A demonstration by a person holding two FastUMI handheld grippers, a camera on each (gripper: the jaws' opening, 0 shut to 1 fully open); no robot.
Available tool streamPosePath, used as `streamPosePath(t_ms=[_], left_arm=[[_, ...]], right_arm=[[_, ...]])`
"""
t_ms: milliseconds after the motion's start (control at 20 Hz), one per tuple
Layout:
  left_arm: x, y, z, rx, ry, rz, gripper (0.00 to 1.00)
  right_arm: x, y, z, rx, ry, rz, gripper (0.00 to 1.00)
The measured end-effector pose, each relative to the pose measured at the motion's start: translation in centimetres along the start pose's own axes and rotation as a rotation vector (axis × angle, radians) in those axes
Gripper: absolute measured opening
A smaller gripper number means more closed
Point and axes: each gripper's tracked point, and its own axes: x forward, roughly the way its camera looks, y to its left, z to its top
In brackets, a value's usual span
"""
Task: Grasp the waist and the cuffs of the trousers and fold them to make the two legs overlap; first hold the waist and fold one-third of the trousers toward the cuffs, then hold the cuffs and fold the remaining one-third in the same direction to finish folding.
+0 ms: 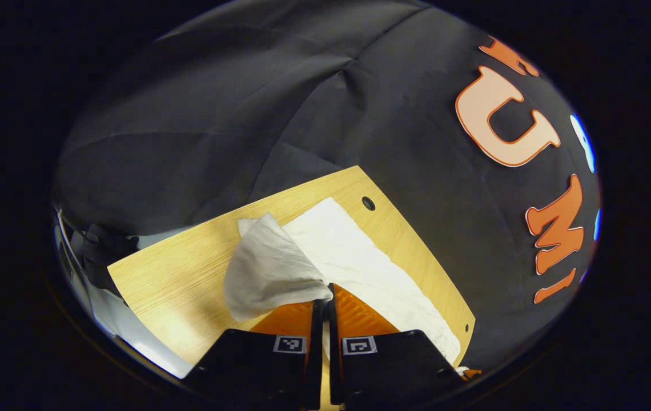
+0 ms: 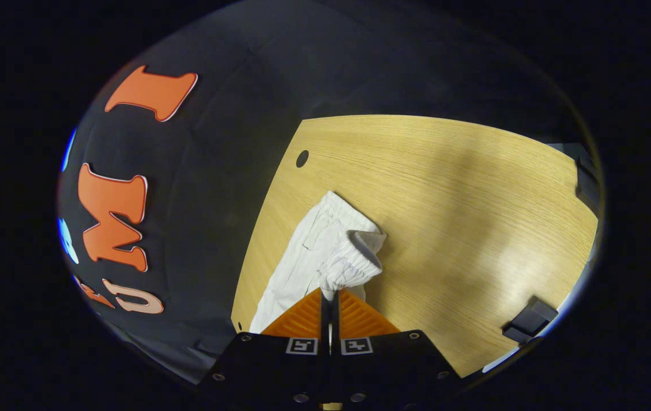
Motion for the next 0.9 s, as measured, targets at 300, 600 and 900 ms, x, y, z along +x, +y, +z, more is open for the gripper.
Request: streamPosePath(t_ms=[300,600,900], left_arm=[[1.4,-2.9,3.9,-0.008,-0.053,-0.017,0.09],[6.1,-5.4,6.9,0.021,-0.016,-0.064,0.09],[12.1,-6.6,7.8,0.048,0.042,-0.078,0.09]], right_arm=[[1.3,1.9,1.2,0.008,0.028,-0.001,0.01],[3.0,3.8,2.9,0.027,-0.008,-0.041,0.0],[6.4,5.5,4.0,0.039,-0.02,-0.089,0.01]])
